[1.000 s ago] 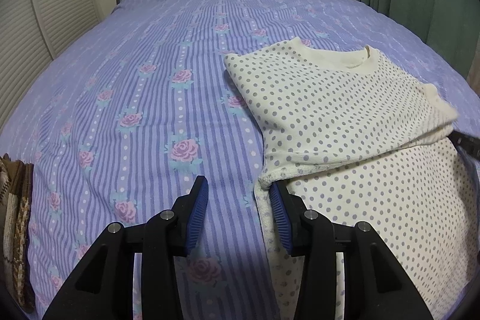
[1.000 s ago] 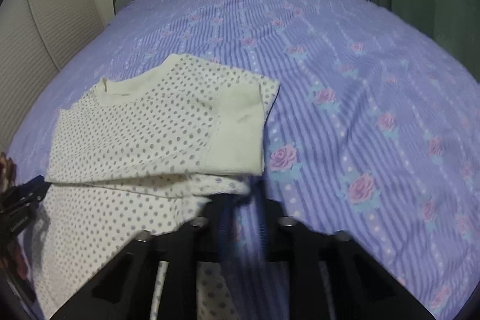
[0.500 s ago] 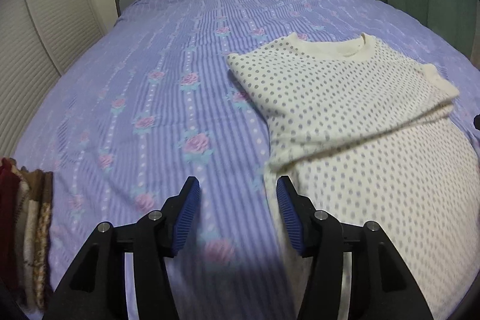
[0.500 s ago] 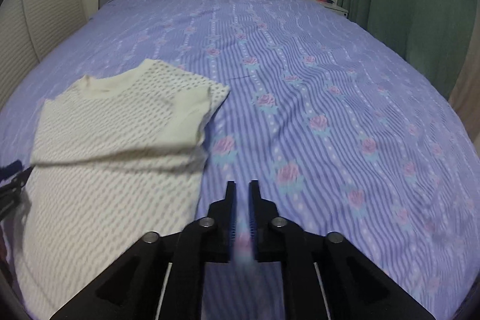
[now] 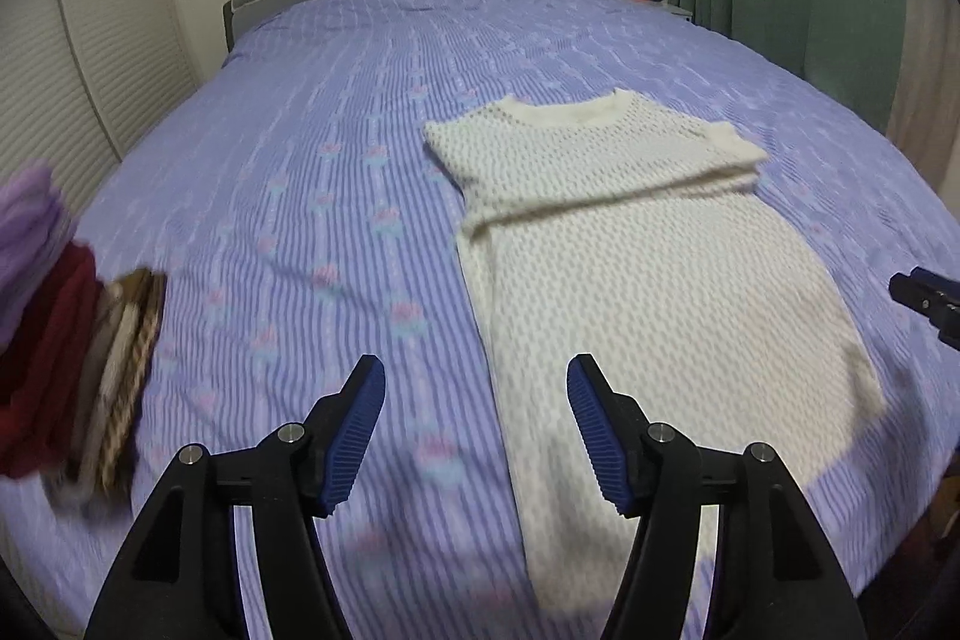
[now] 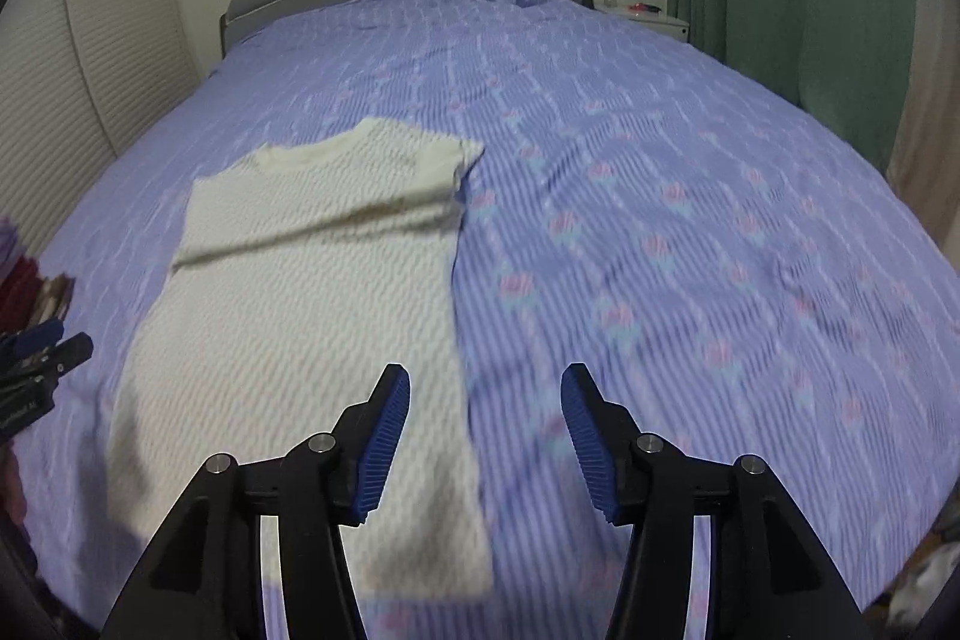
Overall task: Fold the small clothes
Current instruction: 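Open the right gripper and lift both grippers off the shirt, then grasp the shirt's hem edge with the left gripper while the right gripper grasps the hem, then lift the hem with both grippers and fold it over toward the collar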
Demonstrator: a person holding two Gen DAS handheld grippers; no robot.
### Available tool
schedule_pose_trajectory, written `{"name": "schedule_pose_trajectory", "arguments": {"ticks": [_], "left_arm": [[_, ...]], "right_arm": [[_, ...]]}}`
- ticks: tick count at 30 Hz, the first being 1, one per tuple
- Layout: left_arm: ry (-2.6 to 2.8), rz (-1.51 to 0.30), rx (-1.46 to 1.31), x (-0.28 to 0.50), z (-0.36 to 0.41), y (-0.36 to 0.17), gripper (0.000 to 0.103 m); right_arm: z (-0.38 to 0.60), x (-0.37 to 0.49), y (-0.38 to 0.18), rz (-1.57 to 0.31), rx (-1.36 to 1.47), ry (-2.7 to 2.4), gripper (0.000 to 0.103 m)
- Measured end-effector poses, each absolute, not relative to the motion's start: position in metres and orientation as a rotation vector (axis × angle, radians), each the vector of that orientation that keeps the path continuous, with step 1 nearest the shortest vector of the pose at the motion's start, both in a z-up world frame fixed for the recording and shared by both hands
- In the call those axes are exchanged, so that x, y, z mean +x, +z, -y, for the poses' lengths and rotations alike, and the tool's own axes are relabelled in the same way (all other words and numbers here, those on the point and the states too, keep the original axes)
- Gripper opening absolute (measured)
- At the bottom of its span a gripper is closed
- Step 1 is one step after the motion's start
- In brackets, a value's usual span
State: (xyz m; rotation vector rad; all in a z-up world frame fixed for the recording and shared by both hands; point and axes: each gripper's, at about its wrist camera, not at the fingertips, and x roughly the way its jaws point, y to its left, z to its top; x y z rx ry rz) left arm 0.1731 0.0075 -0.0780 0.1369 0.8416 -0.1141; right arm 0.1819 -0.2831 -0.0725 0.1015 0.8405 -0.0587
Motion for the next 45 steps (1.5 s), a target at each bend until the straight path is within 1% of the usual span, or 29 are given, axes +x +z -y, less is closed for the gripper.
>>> {"name": "schedule_pose_trajectory", "arguments": {"ticks": [3, 10, 16, 19, 23, 25, 27, 32, 33, 35, 36, 37, 38, 39, 40, 41, 45], "left_arm": [[-0.11, -0.853, 0.095, 0.145, -0.015, -0.085, 0.063], [-0.15, -0.87, 0.003, 0.114, -0.024, -0.109, 0.063], [-0.191, -0.921, -0.084, 0.112, -0.024, -0.131, 0.062], [-0.178, -0.969, -0.093, 0.119, -0.021, -0.144, 0.062], [-0.204, -1.006, -0.18, 0.125, -0.026, -0.153, 0.06], [-0.21, -1.013, -0.198, 0.127, -0.025, -0.157, 0.056], [-0.21, -1.018, -0.198, 0.128, -0.024, -0.159, 0.054], [-0.234, -1.028, -0.209, 0.131, -0.017, -0.159, 0.035], [-0.236, -1.028, -0.204, 0.132, -0.015, -0.159, 0.035], [-0.224, -1.023, -0.201, 0.131, -0.01, -0.161, 0.032], [-0.223, -1.021, -0.204, 0.131, -0.01, -0.162, 0.03], [-0.224, -1.022, -0.219, 0.131, -0.01, -0.163, 0.023], [-0.226, -1.028, -0.232, 0.131, -0.01, -0.163, 0.018], [-0.229, -1.032, -0.244, 0.131, -0.011, -0.163, 0.016], [-0.234, -1.034, -0.258, 0.13, -0.012, -0.161, 0.013], [-0.232, -1.034, -0.262, 0.129, -0.012, -0.158, 0.011], [-0.225, -0.998, -0.299, 0.122, -0.017, -0.137, 0.01]], "right_arm": [[0.287, 0.157, -0.079, -0.842, 0.137, -0.043, 0.053], [0.289, 0.124, -0.102, -0.862, 0.214, -0.018, 0.053], [0.284, 0.111, -0.119, -0.848, 0.265, -0.021, 0.054], [0.283, 0.112, -0.129, -0.875, 0.274, -0.024, 0.054], [0.286, 0.117, -0.141, -0.909, 0.307, -0.02, 0.053], [0.289, 0.121, -0.147, -0.922, 0.343, -0.012, 0.054], [0.291, 0.125, -0.152, -0.936, 0.379, -0.004, 0.054], [0.287, 0.138, -0.157, -0.952, 0.392, -0.016, 0.053], [0.284, 0.141, -0.158, -0.956, 0.375, -0.015, 0.051], [0.279, 0.145, -0.16, -0.964, 0.361, -0.013, 0.043], [0.279, 0.145, -0.162, -0.965, 0.369, -0.008, 0.035], [0.28, 0.145, -0.164, -0.965, 0.38, -0.008, 0.026], [0.283, 0.145, -0.166, -0.964, 0.398, -0.007, 0.021], [0.285, 0.144, -0.166, -0.964, 0.42, 0.002, 0.013], [0.288, 0.143, -0.167, -0.965, 0.454, 0.016, 0.011], [0.29, 0.141, -0.165, -0.962, 0.473, 0.02, 0.01], [0.295, 0.129, -0.145, -0.907, 0.522, 0.042, 0.01]]}}
